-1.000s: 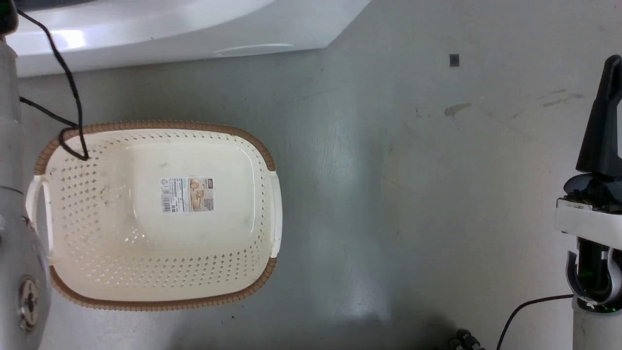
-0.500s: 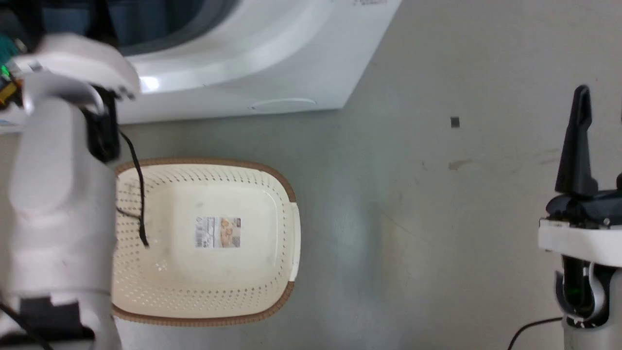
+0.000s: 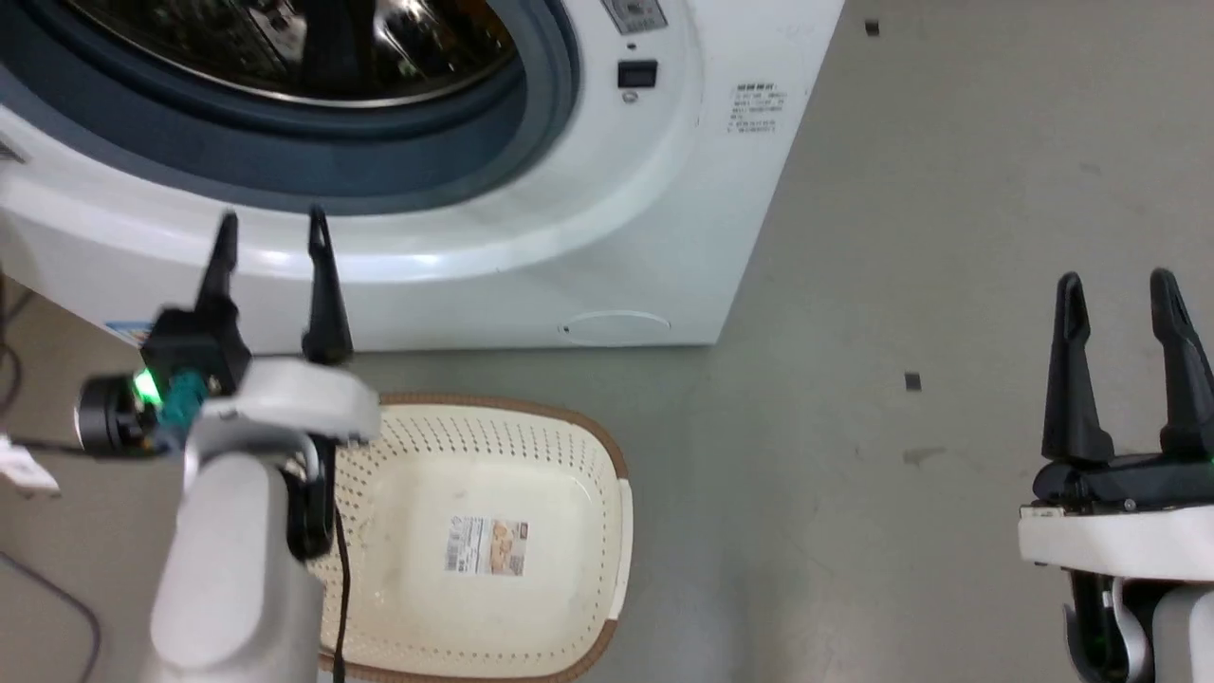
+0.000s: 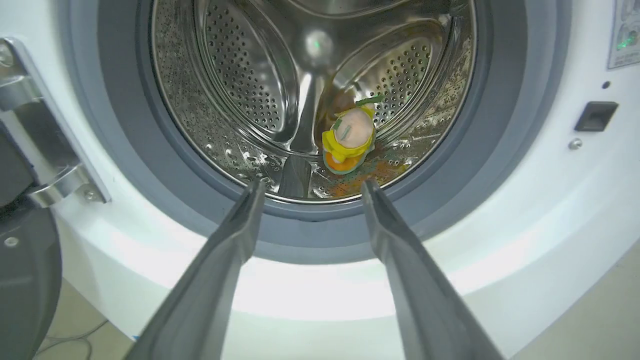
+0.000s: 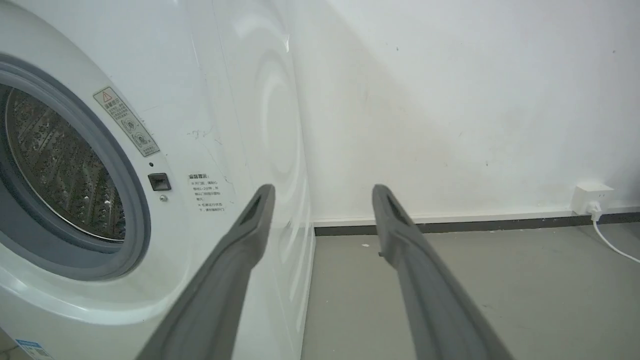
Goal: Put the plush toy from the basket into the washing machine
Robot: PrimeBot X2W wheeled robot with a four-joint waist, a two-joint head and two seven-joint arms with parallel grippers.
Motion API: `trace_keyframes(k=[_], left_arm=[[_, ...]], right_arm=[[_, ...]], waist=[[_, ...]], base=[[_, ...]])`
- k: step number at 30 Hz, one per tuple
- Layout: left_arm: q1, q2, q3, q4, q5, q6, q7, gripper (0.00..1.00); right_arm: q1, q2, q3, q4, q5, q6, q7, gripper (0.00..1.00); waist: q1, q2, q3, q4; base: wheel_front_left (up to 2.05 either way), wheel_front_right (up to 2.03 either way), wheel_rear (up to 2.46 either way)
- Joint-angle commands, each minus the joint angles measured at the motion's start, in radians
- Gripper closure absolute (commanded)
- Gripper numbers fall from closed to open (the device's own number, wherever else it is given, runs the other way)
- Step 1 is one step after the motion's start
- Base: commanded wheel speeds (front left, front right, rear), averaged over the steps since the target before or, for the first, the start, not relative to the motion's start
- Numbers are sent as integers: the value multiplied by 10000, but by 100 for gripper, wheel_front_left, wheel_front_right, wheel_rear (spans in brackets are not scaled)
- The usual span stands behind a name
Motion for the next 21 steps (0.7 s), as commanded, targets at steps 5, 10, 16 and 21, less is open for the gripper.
trace_keyframes(k=[5,10,16,21], left_arm=[[1570,-268,-224,-699,347,-61,-53,0],[2854,-378,-181,-1063,417,49,-53,0],[3809,-459,-234,-1345,445,17,-53,0],[4526,-555,-362,-1482,466,56,-53,0]], right_arm=[[667,-6,-100,222,-37,6,-44,0],[1239,-6,-129,370,-130,6,-44,0],[1747,-6,-152,503,-197,6,-44,0],[2307,-6,-61,687,-298,6,-44,0]], waist=[[1,-1,-1226,348],[1,-1,-1933,404],[1,-1,-2527,442],[1,-1,-3079,478]], base=[[0,0,0],[0,0,0],[0,0,0],[0,0,0]])
